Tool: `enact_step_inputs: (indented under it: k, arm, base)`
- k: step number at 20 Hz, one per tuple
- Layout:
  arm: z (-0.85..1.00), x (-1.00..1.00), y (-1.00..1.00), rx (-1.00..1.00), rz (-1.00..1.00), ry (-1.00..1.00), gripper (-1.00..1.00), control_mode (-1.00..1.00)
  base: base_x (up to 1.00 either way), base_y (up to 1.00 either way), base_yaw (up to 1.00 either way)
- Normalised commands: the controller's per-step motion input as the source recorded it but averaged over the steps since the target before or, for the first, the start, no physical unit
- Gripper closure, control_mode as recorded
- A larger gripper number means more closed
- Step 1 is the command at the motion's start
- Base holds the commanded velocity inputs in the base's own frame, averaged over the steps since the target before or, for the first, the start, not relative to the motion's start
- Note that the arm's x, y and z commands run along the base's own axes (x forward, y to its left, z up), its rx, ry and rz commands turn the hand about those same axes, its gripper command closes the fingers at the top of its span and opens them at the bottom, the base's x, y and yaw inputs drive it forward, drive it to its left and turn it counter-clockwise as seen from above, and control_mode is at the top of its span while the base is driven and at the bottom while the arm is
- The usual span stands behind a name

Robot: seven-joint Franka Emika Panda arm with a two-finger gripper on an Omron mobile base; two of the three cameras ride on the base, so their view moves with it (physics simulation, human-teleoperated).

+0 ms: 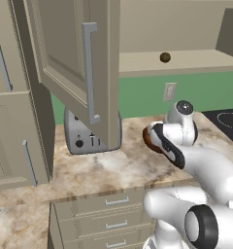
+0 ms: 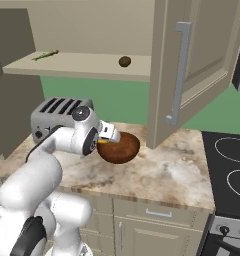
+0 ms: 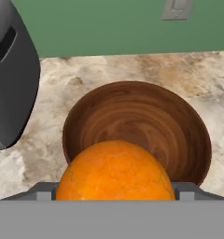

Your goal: Open the cabinet. Pick the orange and kiwi from the cabinet and place them into the bowl. Then close the cabinet.

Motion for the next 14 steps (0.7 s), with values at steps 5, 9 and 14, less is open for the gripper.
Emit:
enact_step_inputs:
  k: [5, 9, 14]
  arm:
    - [-0.21, 0.53, -0.28, 0.0, 0.0, 0.0, 1.0, -1.0]
    - [-0.17, 0.53, -0.09, 0.0, 0.0, 0.0, 1.0, -1.0]
    - [-0.21, 0.31, -0.04, 0.0, 0.0, 0.0, 1.0, -1.0]
  base:
    - [0.0, 0.0, 0.0]
    - [0.0, 0.0, 0.0]
    - [0.0, 0.0, 0.0]
